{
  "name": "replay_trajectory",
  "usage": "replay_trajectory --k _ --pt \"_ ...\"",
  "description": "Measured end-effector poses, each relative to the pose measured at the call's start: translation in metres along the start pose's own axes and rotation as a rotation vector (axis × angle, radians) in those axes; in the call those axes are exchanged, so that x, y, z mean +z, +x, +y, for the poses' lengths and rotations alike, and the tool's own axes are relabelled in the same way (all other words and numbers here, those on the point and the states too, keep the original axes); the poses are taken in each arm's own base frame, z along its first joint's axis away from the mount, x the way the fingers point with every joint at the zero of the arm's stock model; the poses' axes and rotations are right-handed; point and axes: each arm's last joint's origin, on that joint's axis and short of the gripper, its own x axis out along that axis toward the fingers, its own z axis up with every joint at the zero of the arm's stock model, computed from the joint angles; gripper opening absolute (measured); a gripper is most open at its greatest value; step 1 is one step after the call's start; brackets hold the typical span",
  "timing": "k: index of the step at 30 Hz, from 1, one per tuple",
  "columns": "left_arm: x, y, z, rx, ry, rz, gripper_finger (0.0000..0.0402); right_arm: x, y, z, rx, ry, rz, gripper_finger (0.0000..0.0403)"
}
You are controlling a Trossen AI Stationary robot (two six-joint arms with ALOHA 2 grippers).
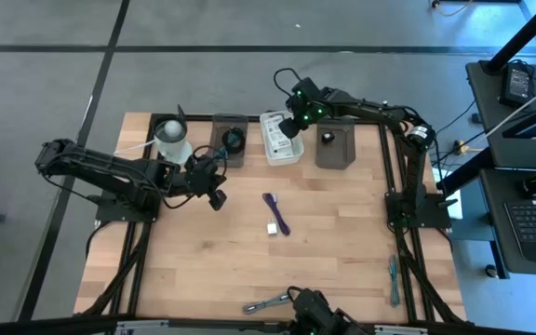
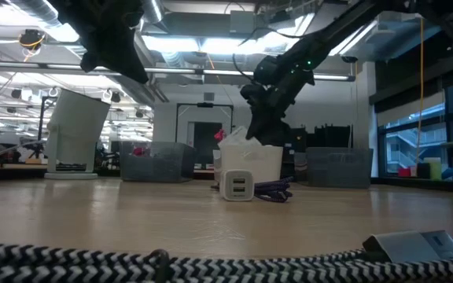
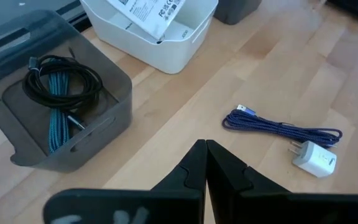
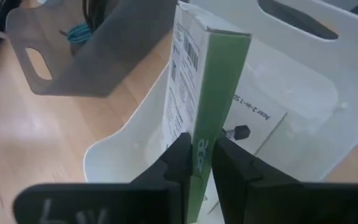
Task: Pick and place items into bin
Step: Put the white card reader box into the white bin
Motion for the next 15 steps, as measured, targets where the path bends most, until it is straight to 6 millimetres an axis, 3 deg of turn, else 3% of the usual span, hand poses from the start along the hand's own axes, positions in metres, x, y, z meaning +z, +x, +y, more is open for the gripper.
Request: replay_trajectory --k 15 --pt "0.0001 0.0000 0.0001 0.003 -0.009 -0.003 0.0003 -0.0005 -0.0003 0.0002 0.006 0.005 0.006 0.0106"
